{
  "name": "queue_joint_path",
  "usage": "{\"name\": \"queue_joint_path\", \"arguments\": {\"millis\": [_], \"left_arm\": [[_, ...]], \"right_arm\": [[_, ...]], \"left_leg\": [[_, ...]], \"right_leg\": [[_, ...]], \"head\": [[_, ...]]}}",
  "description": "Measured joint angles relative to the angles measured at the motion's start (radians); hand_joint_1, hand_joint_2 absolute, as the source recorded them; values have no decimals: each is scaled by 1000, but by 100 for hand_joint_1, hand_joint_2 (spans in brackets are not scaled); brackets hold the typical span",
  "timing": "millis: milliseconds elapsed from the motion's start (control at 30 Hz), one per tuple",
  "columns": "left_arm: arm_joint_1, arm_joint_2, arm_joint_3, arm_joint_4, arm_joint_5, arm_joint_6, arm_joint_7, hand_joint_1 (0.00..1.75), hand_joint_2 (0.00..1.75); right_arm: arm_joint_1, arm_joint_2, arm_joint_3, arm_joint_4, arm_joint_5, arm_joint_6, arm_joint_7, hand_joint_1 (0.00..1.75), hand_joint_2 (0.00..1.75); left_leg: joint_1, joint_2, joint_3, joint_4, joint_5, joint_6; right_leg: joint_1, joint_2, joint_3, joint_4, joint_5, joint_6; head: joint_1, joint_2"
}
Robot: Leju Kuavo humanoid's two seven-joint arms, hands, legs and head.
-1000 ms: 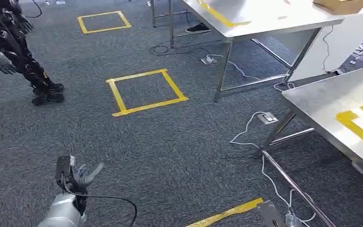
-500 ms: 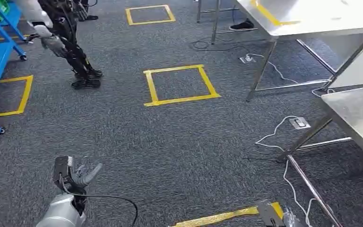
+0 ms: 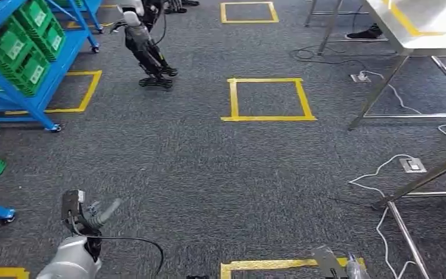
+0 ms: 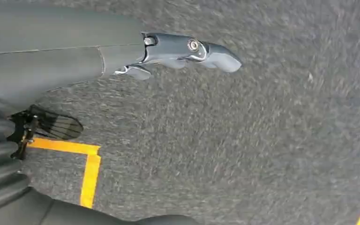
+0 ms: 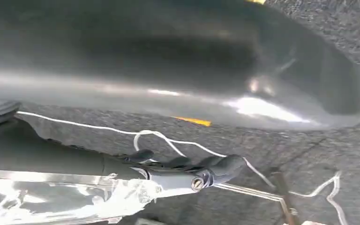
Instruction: Take the parts from the cabinet and place them on the table.
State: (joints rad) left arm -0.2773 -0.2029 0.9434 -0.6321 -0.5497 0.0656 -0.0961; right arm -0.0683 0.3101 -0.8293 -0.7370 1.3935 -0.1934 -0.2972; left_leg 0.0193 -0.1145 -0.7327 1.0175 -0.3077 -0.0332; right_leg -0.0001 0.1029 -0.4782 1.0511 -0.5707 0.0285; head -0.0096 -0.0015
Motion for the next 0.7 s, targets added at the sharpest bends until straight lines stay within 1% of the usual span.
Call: {"name": "queue_joint_path", "arguments": {"millis": [33,67,100,133,167,200,233,267,300,333,367,400,433,467,500,533,567,600,633,667,700], "left_arm": [[-3,2,0,6,0,1,-3,0,0],[-6,5,2,13,0,4,-5,0,0],[-5,12,4,19,0,7,-6,0,0],[-2,19,8,27,0,13,-7,0,0],[-2,19,9,34,0,13,-7,0,0],[-5,19,9,42,0,13,-7,0,0],[-10,19,9,45,0,13,-7,0,0],[-15,20,9,48,0,13,-7,0,0],[-18,21,9,53,-1,13,-7,0,0],[-20,24,10,58,-3,13,-7,0,0],[-20,27,10,64,-5,13,-7,0,0],[-21,31,10,69,-8,13,-8,0,0],[-22,34,10,71,-11,13,-10,0,0],[-25,36,10,72,-15,10,-12,0,0],[-31,39,10,73,-18,10,-14,0,0],[-43,39,10,75,-19,9,-15,0,0],[-46,43,10,76,-19,8,-17,0,0],[-46,49,11,78,-21,7,-19,0,0],[-40,55,12,80,-21,7,-21,0,0],[-37,53,13,83,-21,5,-25,0,0],[-38,57,14,84,-21,4,-27,0,0]], "right_arm": [[1,1,-1,1,2,-1,0,0,0],[-2,1,-1,1,4,-3,0,0,0],[-3,2,0,1,7,-4,0,0,0],[-4,3,0,1,9,-8,0,0,0],[-6,3,0,2,10,-8,0,0,0],[-6,3,0,1,12,-9,1,0,0],[-6,3,0,2,13,-9,1,0,0],[-6,3,0,2,15,-9,2,0,0],[-6,3,0,2,17,-8,2,0,0],[-6,3,0,2,18,-8,2,0,0],[-6,3,0,2,19,-6,3,0,0],[-6,3,0,2,20,-5,4,0,0],[-6,3,0,2,22,-4,5,0,0],[-6,3,0,1,22,-3,5,0,0],[-5,3,0,1,22,-3,6,0,0],[-7,3,0,0,23,-3,6,0,0],[-7,3,0,1,23,-1,5,0,0],[-8,3,0,2,24,0,5,0,0],[-8,3,0,1,24,0,5,0,0],[-8,2,0,2,24,1,5,0,0],[-7,2,0,1,24,1,4,0,0]], "left_leg": [[1,-10,4,-7,12,-8],[6,-23,3,-18,30,-15],[6,-38,4,-34,44,-27],[12,-38,-1,-38,51,-28],[-1,17,-10,-19,-7,-23],[-5,59,-27,39,-91,-22],[-6,79,-42,109,-157,-23],[-6,88,-54,187,-205,-25],[-6,93,-58,251,-218,-27],[-6,97,-51,288,-195,-29],[-6,98,-29,288,-153,-30],[-6,106,14,255,-114,-31],[-6,126,74,193,-103,-31],[-9,181,150,113,-140,-28],[-12,218,244,13,-182,-24],[-18,210,262,-51,-229,-8],[-16,195,256,-50,-220,6],[-18,180,256,-54,-217,14],[-18,163,263,-55,-212,25],[-16,157,264,-55,-207,29],[-13,142,263,-55,-204,32]], "right_leg": [[0,-4,-12,-6,6,-3],[8,-11,-16,-1,11,-9],[11,-26,-19,-2,20,-17],[-1,-46,-28,-15,40,-29],[4,-58,-39,-20,56,-36],[7,-75,-48,-23,74,-44],[11,-91,-66,-23,88,-47],[13,-111,-85,-23,103,-49],[15,-128,-103,-22,115,-50],[15,-146,-122,-22,127,-49],[15,-160,-139,-22,134,-46],[15,-175,-158,-22,146,-43],[16,-189,-172,-22,157,-40],[19,-199,-174,-18,163,-36],[23,-211,-178,-12,160,-31],[23,-231,-179,-8,161,-23],[18,-248,-172,-8,180,-16],[10,-250,-171,4,192,-3],[5,-243,-178,10,194,5],[-8,-178,-188,28,183,12],[-11,-135,-209,72,154,17]], "head": [[8,0],[10,0],[10,0],[11,0],[4,0],[-4,0],[-5,0],[-5,0],[-5,0],[-5,0],[-5,0],[-6,0],[-6,0],[-7,0],[-8,0],[-8,0],[-5,0],[-9,0],[-6,0],[-9,0],[-8,0]]}}
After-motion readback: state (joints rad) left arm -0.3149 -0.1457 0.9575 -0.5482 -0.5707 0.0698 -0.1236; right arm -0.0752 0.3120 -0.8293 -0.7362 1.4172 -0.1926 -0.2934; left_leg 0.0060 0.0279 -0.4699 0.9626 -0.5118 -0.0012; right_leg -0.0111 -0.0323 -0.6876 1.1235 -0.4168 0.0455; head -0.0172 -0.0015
